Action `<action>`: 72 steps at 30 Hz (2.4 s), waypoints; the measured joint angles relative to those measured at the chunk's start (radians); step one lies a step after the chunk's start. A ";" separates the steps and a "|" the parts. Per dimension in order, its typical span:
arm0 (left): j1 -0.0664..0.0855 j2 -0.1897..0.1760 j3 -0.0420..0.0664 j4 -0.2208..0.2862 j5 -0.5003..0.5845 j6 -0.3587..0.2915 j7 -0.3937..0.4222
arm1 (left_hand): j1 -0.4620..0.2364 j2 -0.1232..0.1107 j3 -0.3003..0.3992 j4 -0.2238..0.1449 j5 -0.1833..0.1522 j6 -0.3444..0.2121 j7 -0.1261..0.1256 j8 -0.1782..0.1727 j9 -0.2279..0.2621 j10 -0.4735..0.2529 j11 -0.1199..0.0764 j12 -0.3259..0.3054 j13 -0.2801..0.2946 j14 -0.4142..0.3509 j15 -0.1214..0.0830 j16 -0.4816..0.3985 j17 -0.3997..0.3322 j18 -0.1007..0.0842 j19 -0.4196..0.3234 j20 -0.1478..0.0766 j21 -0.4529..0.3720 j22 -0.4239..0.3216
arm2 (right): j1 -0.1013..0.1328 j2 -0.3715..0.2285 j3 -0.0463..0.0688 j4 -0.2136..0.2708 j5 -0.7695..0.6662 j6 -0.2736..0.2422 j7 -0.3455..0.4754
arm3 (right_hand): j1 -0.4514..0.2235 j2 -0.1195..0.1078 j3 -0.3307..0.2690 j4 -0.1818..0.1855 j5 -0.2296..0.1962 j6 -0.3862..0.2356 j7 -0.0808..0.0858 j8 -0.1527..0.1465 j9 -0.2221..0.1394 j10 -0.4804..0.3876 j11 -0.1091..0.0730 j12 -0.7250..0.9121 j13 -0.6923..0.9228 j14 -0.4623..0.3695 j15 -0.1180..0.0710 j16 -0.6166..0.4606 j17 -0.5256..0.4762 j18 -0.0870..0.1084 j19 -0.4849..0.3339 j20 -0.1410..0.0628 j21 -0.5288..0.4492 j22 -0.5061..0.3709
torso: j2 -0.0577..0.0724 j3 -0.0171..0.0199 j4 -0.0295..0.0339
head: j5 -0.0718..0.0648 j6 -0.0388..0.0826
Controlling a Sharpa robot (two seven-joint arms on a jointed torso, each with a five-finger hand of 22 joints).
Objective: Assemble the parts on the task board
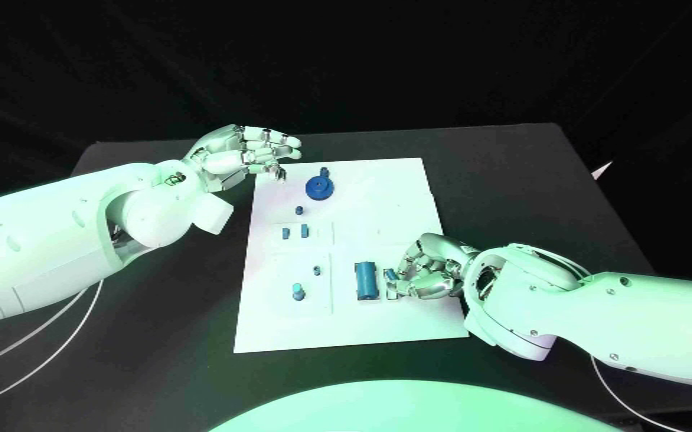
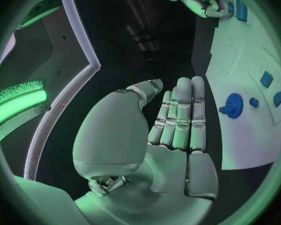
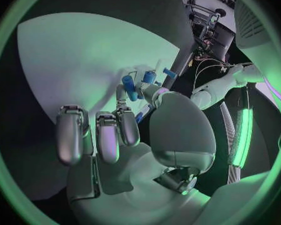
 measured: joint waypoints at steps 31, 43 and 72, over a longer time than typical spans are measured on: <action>0.000 -0.002 0.000 -0.001 0.000 0.000 0.000 | 0.004 0.004 0.000 0.000 0.000 0.000 0.000 0.000 -0.001 0.000 0.000 0.000 0.000 0.000 0.000 0.000 -0.001 0.000 0.000 0.000 0.000 0.000 | -0.001 0.014 0.000 -0.004 0.005 0.005 -0.013 | -0.085 -0.030 -0.188 0.102 0.063 0.004 0.003 -0.008 -0.003 0.000 0.000 0.000 0.000 0.000 0.000 -0.004 0.000 0.000 0.000 0.000 -0.010 0.001 | 0.000 0.0000 -0.0001 | 0.001 -0.002; 0.000 -0.004 0.000 -0.002 -0.001 0.001 -0.001 | 0.004 0.004 0.000 0.000 0.000 0.000 0.000 0.000 -0.001 0.000 0.000 0.000 0.000 0.000 0.000 0.000 -0.001 0.000 0.000 0.000 0.000 0.000 | -0.001 -0.027 0.000 0.014 0.016 0.014 -0.004 | -0.012 -0.021 -0.226 0.085 0.030 0.004 0.003 -0.008 -0.004 0.000 0.000 -0.004 0.000 0.000 0.000 -0.004 0.000 0.000 0.000 0.000 -0.009 0.000 | 0.000 0.0003 -0.0007 | 0.002 -0.002; 0.000 -0.003 0.000 -0.005 -0.001 0.001 -0.005 | 0.004 0.004 0.000 0.000 0.000 0.000 0.000 0.000 -0.001 0.000 0.000 0.005 0.000 0.000 0.000 0.000 -0.001 0.000 0.000 0.000 0.000 0.000 | -0.001 -0.036 0.000 0.011 0.071 0.061 0.030 | 0.014 -0.011 -0.254 0.099 -0.003 0.005 0.002 -0.012 -0.004 0.000 0.000 -0.004 0.000 0.000 0.000 -0.004 -0.001 0.000 0.000 0.000 -0.009 0.000 | 0.000 -0.0006 -0.0002 | 0.002 -0.003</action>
